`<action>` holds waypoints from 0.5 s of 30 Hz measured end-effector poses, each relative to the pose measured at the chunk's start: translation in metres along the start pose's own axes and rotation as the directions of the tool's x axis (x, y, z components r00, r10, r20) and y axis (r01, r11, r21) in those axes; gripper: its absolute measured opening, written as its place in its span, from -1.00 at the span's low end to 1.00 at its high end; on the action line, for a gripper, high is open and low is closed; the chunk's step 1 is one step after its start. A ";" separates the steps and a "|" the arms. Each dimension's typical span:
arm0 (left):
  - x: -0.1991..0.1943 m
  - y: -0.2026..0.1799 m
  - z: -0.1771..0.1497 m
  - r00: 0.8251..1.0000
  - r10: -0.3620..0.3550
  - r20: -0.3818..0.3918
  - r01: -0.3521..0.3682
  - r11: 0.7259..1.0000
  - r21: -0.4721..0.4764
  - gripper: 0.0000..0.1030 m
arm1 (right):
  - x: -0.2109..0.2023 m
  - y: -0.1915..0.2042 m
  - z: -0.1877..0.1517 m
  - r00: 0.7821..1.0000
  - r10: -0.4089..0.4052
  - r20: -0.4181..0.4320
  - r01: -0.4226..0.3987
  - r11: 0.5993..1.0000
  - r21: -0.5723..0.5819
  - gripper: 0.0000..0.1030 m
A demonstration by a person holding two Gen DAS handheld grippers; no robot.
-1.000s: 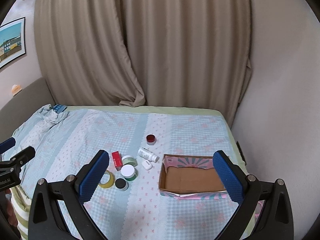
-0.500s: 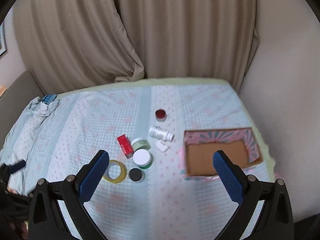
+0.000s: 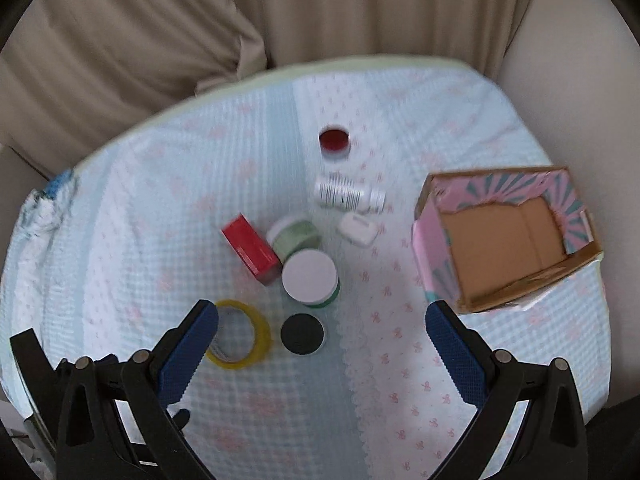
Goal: Organize rigid objects
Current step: 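Grasp the yellow tape roll with the left tool while the right tool grasps the white-lidded jar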
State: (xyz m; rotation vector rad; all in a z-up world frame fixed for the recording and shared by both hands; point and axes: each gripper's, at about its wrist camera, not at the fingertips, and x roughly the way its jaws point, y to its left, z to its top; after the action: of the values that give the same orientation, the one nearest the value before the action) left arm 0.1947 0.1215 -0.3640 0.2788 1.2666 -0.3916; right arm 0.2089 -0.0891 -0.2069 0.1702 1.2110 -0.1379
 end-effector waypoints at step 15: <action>0.111 -0.020 0.029 0.994 0.011 -0.107 -0.001 0.996 0.088 1.00 | 0.170 0.013 0.007 0.946 -0.066 -0.317 0.022 0.990 -0.140 1.00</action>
State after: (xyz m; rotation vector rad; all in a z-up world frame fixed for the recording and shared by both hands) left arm 0.2383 0.0773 -0.4622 0.3822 1.3559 -0.4321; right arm 0.2767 -0.0799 -0.3637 0.0469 1.5461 -0.0676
